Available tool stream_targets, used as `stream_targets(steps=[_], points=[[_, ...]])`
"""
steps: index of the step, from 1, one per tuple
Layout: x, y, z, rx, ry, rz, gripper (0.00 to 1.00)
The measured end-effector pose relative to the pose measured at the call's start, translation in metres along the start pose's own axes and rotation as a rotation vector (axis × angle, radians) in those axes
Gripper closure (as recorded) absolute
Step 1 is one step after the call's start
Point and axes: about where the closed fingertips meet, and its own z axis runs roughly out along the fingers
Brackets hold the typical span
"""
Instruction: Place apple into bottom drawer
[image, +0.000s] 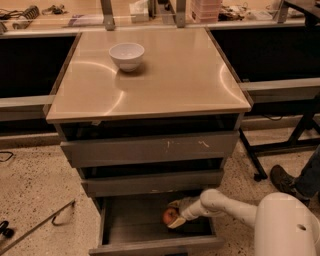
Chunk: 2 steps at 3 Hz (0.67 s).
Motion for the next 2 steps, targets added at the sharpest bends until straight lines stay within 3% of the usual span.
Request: stream_targets(steps=[2], points=[[0.038,0.008,0.016,-0.005,0.017,-0.009,1.0]])
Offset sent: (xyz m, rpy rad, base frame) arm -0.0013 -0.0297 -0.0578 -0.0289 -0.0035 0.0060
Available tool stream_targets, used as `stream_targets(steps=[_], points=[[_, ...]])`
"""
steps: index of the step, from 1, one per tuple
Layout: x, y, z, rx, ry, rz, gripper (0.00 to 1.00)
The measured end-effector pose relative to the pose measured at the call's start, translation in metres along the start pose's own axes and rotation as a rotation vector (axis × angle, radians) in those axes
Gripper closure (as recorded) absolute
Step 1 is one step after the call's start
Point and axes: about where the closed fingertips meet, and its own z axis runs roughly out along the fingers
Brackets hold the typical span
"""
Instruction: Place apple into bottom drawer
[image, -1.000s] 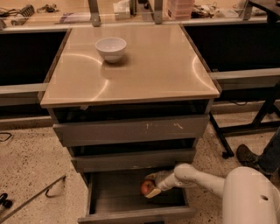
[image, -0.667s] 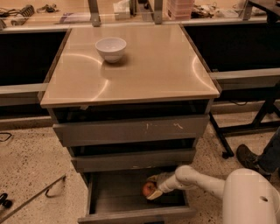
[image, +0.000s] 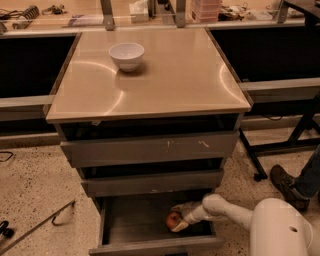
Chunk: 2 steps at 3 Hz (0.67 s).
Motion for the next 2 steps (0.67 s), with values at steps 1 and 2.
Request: stream_targets(steps=[1,2], points=[[0.0138,0.0003,0.0102,-0.009,0.003,0.002,1.0],[0.0144,-0.0007,0.0102,-0.007,0.003,0.002,0.81]])
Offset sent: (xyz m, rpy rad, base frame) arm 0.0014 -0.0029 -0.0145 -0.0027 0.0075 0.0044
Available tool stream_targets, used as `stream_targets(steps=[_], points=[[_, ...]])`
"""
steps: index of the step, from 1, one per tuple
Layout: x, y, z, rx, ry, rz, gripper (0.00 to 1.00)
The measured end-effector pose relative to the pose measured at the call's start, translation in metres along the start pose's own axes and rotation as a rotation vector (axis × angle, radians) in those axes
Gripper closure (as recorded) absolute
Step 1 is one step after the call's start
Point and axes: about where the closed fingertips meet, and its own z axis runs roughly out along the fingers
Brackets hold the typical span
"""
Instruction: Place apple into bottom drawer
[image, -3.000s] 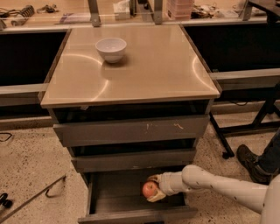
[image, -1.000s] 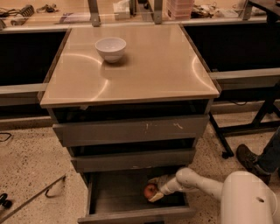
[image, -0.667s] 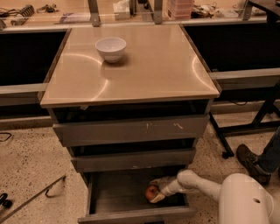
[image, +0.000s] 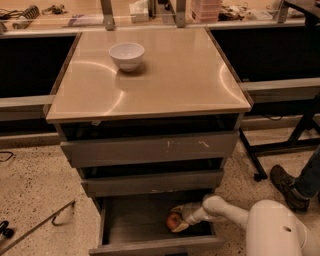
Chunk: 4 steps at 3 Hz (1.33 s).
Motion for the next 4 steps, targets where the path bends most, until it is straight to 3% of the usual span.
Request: stream_targets(steps=[3,4], points=[[0.0,0.0001,0.0001,0.0,0.0,0.0,0.11],[-0.0001,0.0001,0.0001,0.0,0.0,0.0,0.0]])
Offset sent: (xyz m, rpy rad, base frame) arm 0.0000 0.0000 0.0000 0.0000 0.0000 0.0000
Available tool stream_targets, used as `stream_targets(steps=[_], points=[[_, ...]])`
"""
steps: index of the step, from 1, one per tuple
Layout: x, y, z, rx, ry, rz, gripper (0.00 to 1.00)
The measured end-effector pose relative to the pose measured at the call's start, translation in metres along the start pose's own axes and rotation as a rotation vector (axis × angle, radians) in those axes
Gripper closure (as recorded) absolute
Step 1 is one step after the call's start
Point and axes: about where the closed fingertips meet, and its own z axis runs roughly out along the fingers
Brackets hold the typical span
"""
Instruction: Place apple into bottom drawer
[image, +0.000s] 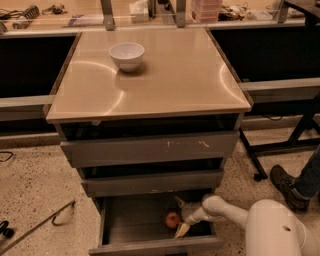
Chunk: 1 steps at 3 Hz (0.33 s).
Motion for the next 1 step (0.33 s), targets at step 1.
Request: stream_targets(steps=[1], points=[[0.0,0.0,0.0,0.0,0.0,0.0,0.0]])
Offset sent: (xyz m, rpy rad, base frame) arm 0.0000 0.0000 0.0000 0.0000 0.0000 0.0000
